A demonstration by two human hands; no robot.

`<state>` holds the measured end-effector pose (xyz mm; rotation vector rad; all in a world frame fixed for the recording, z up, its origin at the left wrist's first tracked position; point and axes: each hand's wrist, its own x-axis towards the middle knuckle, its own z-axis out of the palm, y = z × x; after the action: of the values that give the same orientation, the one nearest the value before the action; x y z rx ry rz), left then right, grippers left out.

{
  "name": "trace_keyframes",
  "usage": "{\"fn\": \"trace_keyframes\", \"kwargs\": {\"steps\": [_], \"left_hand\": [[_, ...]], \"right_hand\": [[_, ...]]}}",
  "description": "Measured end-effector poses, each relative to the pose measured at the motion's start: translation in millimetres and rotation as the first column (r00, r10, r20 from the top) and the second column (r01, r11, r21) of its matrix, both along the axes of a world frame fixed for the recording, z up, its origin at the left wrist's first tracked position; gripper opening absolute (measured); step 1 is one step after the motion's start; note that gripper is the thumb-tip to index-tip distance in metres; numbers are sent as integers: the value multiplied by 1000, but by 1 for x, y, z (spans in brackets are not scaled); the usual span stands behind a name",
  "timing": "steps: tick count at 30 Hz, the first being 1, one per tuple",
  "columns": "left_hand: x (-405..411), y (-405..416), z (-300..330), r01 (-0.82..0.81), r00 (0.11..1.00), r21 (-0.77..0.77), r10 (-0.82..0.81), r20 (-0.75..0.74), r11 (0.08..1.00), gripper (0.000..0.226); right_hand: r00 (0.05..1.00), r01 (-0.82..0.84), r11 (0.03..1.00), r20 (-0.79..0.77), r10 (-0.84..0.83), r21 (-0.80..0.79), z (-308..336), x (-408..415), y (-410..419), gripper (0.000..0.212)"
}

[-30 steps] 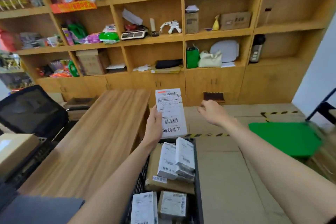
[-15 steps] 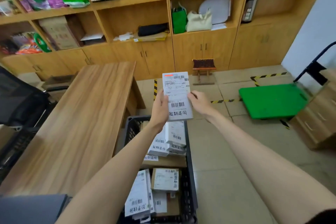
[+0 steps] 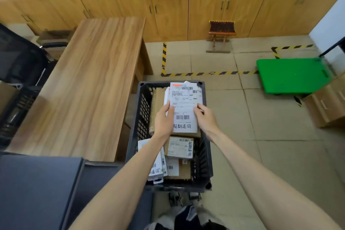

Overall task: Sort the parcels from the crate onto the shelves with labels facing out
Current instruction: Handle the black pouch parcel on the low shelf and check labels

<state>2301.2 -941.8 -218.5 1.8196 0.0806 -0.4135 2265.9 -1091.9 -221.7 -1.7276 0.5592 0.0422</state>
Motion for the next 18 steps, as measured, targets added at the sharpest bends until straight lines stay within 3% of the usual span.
{"fn": "trace_keyframes", "kwargs": {"steps": [6,14,18], "left_hand": [[-58,35,-47,15,999,1,-15,-52,1000,28],[-106,63,-149,70,980,173,-36,-196,982,38],[-109,56,-118,133,959,161,-86,-269,978,24]], "right_hand": [[996,3,1000,-91,-1,14,-52,-62,35,26],[967,8,1000,-255,-5,11,-109,-115,52,32],[940,-2,1000,-341,-3,-13,-128,-120,54,32]]}}
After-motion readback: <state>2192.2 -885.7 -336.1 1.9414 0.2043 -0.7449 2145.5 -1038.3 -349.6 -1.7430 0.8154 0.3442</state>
